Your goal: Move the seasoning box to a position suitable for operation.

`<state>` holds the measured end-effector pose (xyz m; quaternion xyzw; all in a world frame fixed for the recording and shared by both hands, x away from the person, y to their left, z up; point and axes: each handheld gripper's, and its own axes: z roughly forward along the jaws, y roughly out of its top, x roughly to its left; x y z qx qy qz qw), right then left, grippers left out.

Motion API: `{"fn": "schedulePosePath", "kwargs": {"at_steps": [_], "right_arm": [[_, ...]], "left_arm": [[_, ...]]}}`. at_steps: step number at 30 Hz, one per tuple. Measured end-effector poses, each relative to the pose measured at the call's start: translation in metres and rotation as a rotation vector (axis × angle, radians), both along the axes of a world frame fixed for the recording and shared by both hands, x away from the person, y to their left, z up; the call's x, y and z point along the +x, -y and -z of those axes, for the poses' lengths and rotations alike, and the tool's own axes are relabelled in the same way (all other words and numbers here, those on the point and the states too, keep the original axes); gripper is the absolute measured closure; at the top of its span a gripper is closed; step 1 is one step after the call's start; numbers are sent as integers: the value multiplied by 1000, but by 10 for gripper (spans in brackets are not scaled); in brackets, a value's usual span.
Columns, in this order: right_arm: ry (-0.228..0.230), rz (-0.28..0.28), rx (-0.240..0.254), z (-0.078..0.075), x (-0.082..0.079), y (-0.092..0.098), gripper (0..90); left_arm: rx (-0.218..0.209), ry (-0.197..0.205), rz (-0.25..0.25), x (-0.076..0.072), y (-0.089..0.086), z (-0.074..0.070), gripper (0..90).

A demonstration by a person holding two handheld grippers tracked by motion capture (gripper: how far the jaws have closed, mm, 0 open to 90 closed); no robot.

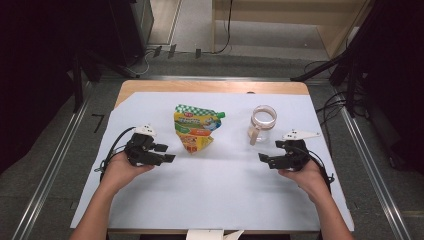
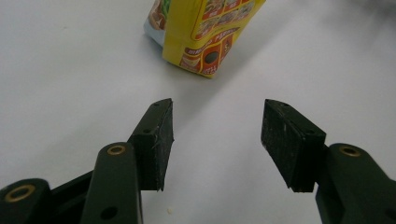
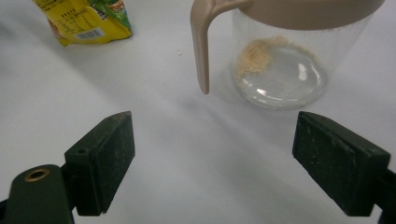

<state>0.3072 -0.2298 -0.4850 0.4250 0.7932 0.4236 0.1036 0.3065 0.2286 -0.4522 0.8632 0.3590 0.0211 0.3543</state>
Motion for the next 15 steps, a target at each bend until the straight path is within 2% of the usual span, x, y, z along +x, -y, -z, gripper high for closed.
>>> {"fn": "schedulePosePath", "kwargs": {"at_steps": [4, 8, 11, 15], "right_arm": [[20, 6, -1, -2, 0, 0, 215], [33, 4, -11, -4, 1, 2, 291], [41, -9, -5, -6, 2, 3, 349], [57, -16, -7, -9, 3, 3, 404]], "left_arm": [[-4, -24, -8, -1, 3, 0, 451], [-11, -6, -8, -3, 5, -3, 453], [-32, -11, -4, -4, 6, -6, 451], [-29, 15, 27, -7, 10, -9, 444]]}}
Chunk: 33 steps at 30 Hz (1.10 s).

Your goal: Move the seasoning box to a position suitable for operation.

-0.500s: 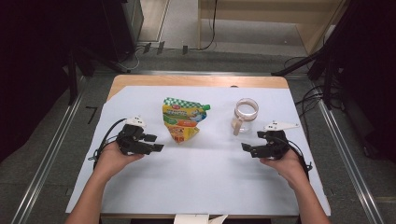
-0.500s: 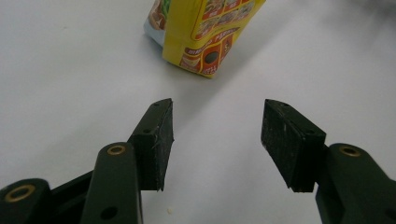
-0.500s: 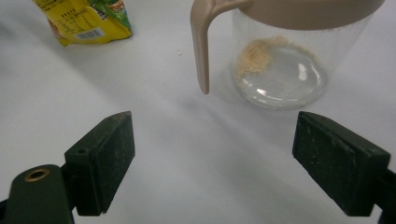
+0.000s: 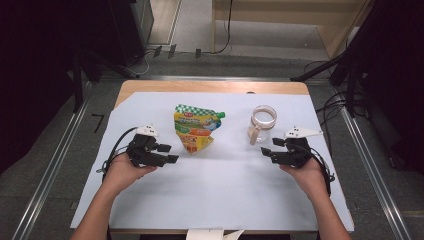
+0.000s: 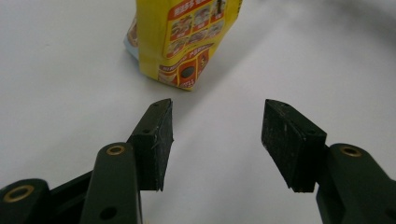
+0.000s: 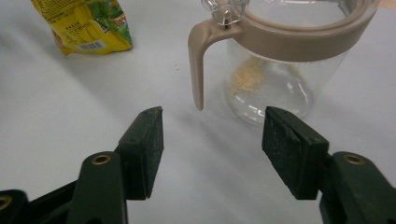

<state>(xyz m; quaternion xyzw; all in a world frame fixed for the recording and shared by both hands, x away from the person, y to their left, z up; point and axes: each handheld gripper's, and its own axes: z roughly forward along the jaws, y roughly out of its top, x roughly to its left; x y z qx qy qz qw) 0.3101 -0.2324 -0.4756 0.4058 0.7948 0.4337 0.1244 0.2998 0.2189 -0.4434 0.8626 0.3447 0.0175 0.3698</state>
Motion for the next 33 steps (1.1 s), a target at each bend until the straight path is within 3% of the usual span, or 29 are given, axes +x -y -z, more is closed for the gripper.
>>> {"fn": "schedulePosePath", "kwargs": {"at_steps": [9, 15, 19, 22, 33], "right_arm": [[-1, 1, -16, -1, 0, 0, 426], [16, 5, -10, -4, 1, 0, 428], [21, 16, -4, -5, 1, 2, 429], [17, 27, 3, -5, 2, 3, 429], [31, 30, 0, -5, 7, 3, 409]], "left_arm": [[-22, 2, 12, -3, 4, -6, 429], [-38, -41, -11, 0, 3, -7, 413], [-39, -38, -3, -1, 4, -7, 414], [-82, -53, 42, -1, 6, -9, 416], [-75, -12, 49, -5, 11, -13, 418]]}}
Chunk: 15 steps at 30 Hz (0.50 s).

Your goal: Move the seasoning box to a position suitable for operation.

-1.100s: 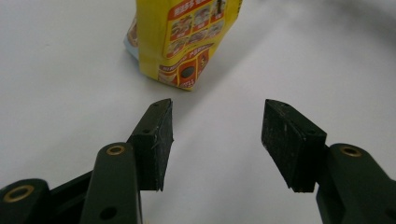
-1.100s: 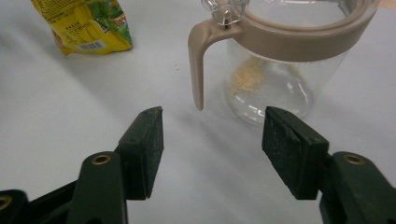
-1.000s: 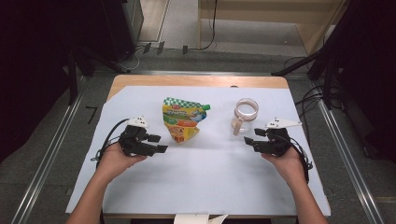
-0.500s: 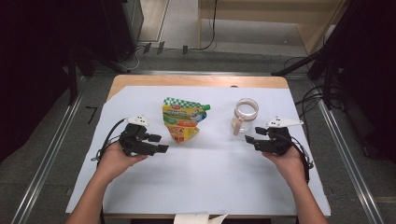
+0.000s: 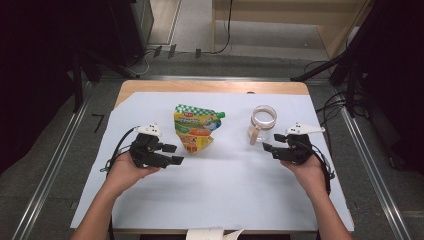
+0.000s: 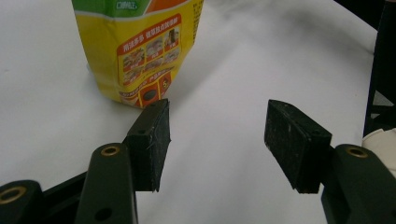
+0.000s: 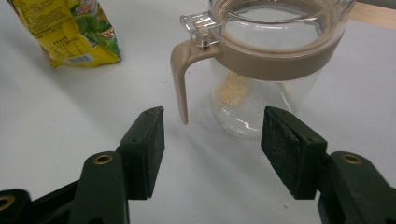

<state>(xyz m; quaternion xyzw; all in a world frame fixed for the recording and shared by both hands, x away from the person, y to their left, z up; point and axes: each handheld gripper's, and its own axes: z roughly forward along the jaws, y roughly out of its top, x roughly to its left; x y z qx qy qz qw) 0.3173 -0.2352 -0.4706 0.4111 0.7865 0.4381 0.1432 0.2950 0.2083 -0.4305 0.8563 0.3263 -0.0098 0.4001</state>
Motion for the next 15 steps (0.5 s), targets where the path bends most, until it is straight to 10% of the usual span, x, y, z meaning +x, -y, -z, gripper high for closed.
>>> {"fn": "schedulePosePath", "kwargs": {"at_steps": [15], "right_arm": [[-2, 66, 14, 18, 31, 14, 322]], "left_arm": [[11, 16, -4, -4, 2, -1, 415]]}}
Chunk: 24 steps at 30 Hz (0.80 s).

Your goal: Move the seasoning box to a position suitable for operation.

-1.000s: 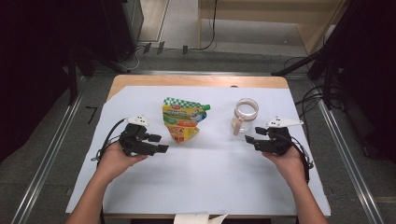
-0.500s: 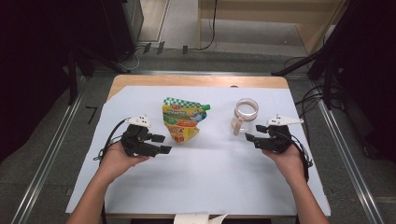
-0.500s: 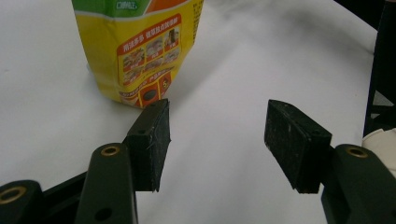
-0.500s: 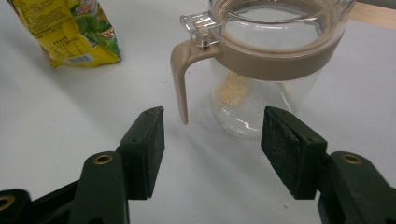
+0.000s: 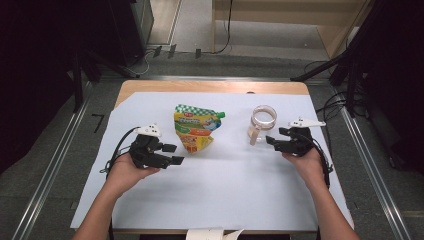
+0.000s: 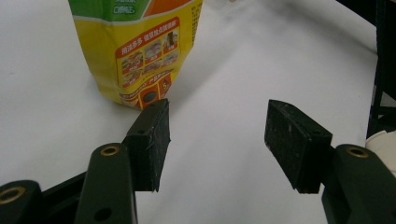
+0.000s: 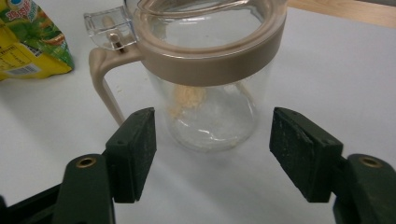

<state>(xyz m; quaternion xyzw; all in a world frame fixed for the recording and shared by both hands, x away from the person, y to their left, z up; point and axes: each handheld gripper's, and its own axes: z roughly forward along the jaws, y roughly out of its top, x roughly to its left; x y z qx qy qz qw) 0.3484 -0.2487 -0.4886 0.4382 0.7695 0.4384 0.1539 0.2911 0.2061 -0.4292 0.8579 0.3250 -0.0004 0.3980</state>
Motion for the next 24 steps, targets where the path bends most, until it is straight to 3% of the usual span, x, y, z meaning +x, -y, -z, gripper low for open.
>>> {"fn": "schedulePosePath", "kwargs": {"at_steps": [2, 9, 11, 12, 15, 24], "right_arm": [[-10, -17, 10, 7, 9, -3, 276], [22, -18, 26, 16, 22, -15, 199], [49, -24, 21, 20, 25, -18, 170], [76, -26, -6, 25, 27, -23, 148], [98, -23, -19, 31, 31, -28, 126], [86, -21, 14, 34, 42, -34, 110]], "left_arm": [[1, -2, 1, -1, 1, 0, 415], [4, -2, -1, -3, 0, 1, 415], [3, -3, -5, -4, 0, 1, 415], [3, -3, -9, -5, -2, 1, 415], [-1, -6, -16, -5, -3, 2, 416], [8, -10, -9, -6, -1, 3, 415]]}}
